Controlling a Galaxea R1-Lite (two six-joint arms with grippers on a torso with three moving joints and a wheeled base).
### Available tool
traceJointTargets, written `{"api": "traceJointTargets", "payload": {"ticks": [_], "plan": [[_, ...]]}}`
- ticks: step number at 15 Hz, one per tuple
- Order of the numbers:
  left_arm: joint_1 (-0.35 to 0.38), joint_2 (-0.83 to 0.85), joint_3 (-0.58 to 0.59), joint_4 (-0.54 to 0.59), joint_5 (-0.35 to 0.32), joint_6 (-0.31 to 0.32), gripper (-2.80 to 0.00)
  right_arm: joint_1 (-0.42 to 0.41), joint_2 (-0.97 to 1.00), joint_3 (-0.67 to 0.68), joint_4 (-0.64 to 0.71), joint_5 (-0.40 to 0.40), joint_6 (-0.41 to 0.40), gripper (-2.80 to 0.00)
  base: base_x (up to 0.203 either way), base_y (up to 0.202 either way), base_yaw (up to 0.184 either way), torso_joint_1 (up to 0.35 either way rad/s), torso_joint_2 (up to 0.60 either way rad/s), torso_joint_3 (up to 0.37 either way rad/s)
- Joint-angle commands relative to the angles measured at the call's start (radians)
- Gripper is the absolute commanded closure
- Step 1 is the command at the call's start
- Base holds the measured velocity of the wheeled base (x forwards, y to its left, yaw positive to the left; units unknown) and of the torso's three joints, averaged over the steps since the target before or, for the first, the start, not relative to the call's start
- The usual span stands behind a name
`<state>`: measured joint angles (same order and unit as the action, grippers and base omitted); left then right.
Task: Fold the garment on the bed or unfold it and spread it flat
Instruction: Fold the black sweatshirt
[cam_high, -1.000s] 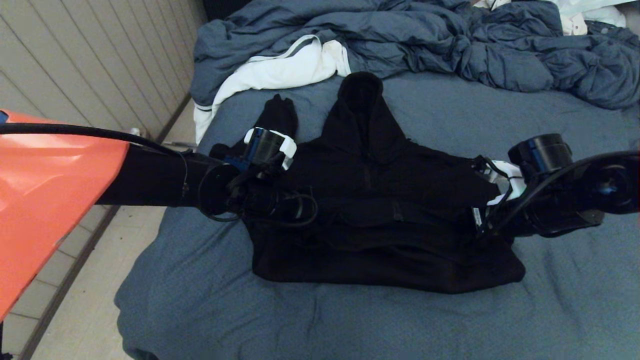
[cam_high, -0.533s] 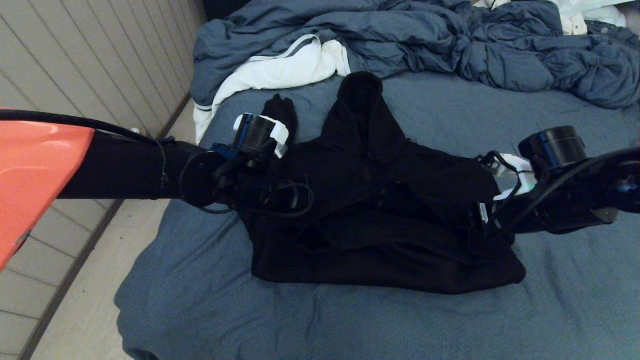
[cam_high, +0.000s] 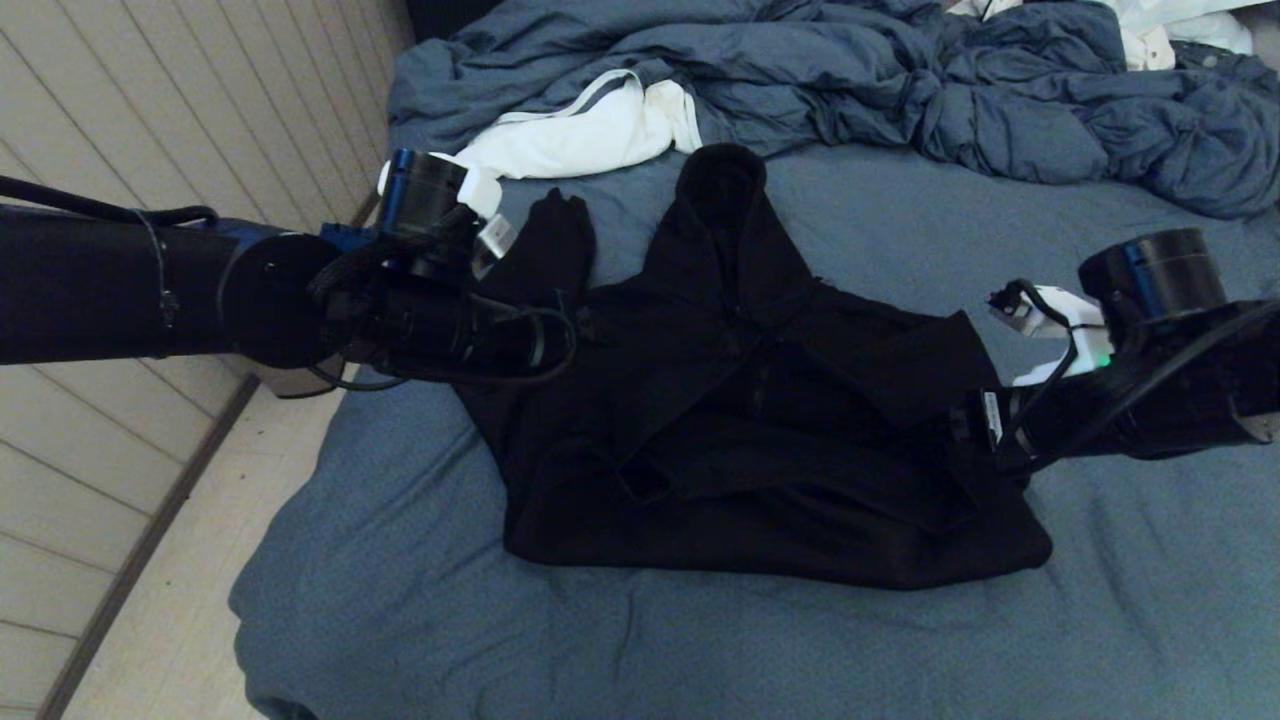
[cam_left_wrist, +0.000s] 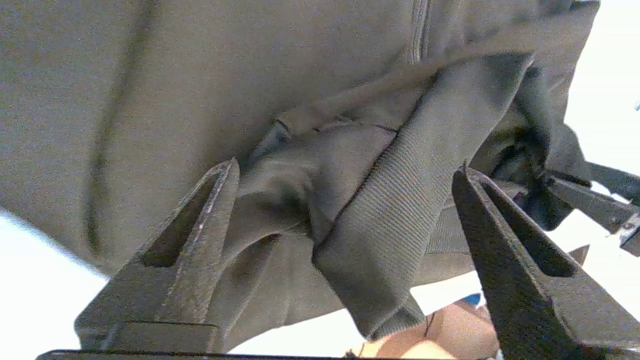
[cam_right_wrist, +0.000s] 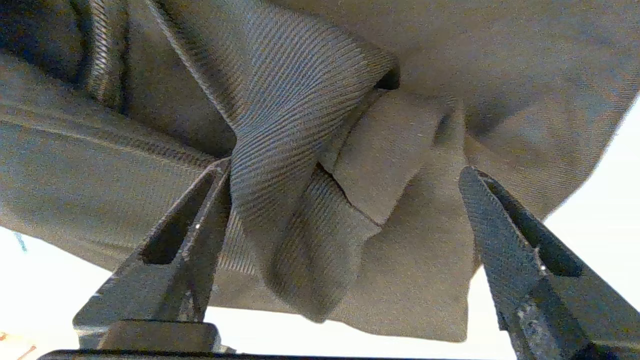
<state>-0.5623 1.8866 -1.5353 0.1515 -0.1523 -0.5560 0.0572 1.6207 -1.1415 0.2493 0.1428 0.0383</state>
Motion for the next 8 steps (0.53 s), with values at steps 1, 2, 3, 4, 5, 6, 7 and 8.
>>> {"api": "traceJointTargets", "payload": {"ticks": [1,2,3,4,5,6,7,8], "plan": [[0.014,-0.042,0.007,0.004,-0.001,-0.003,-2.80,-0.003,-0.031,-0.001,0.000,0.002,0.000,-2.80,0.000,0.000,0.000,0.000,0.00,0.000],[0.024,-0.053,0.007,0.009,-0.001,-0.002,-2.80,-0.006,-0.050,-0.003,-0.001,0.003,0.001,-2.80,0.000,0.000,0.000,0.000,0.00,0.000],[0.038,-0.065,0.005,0.012,-0.001,-0.002,-2.80,-0.009,-0.072,-0.006,-0.001,0.012,0.002,-2.80,0.000,0.000,0.000,0.000,0.00,0.000],[0.051,-0.071,0.003,0.014,-0.001,-0.002,-2.80,-0.012,-0.096,-0.009,-0.001,0.024,0.004,-2.80,0.000,0.000,0.000,0.000,0.00,0.000],[0.063,-0.076,0.003,0.016,-0.001,-0.002,-2.80,-0.012,-0.119,-0.011,0.000,0.031,0.005,-2.80,0.000,0.000,0.000,0.000,0.00,0.000],[0.072,-0.081,0.006,0.023,-0.001,-0.001,-2.80,-0.011,-0.141,-0.012,0.002,0.033,0.007,-2.80,0.000,0.000,0.000,0.000,0.00,0.000],[0.082,-0.083,0.013,0.032,-0.002,-0.001,-2.80,-0.011,-0.156,-0.012,0.002,0.034,0.009,-2.80,0.000,0.000,0.000,0.000,0.00,0.000],[0.089,-0.089,0.019,0.040,-0.002,-0.001,0.00,-0.011,-0.161,-0.012,0.002,0.034,0.010,-2.80,0.000,0.000,0.000,0.000,0.00,0.000]]}}
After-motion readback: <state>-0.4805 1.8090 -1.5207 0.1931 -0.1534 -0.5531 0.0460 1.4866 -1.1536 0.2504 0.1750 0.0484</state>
